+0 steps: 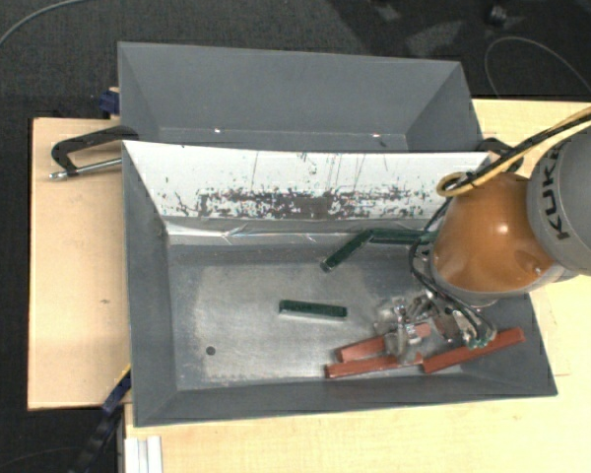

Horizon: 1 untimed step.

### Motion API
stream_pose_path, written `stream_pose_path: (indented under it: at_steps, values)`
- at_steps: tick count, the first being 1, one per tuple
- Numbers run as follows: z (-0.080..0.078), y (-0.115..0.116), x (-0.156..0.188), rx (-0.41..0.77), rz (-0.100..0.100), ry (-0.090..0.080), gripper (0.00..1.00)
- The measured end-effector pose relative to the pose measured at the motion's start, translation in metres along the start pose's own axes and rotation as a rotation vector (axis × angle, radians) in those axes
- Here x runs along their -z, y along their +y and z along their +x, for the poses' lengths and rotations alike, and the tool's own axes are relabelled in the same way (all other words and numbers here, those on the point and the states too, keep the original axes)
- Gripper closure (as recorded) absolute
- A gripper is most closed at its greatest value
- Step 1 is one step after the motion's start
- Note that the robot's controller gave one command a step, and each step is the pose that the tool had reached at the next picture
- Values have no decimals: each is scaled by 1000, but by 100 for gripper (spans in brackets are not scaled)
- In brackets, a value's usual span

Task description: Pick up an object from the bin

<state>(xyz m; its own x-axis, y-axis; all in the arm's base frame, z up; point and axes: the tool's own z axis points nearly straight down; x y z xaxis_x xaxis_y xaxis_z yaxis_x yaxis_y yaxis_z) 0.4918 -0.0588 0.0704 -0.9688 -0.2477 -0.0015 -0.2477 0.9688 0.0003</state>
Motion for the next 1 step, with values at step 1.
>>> stream_pose_path:
  at_steps: [1]
  values:
    - [-38,-29,140,26,6,-13,100]
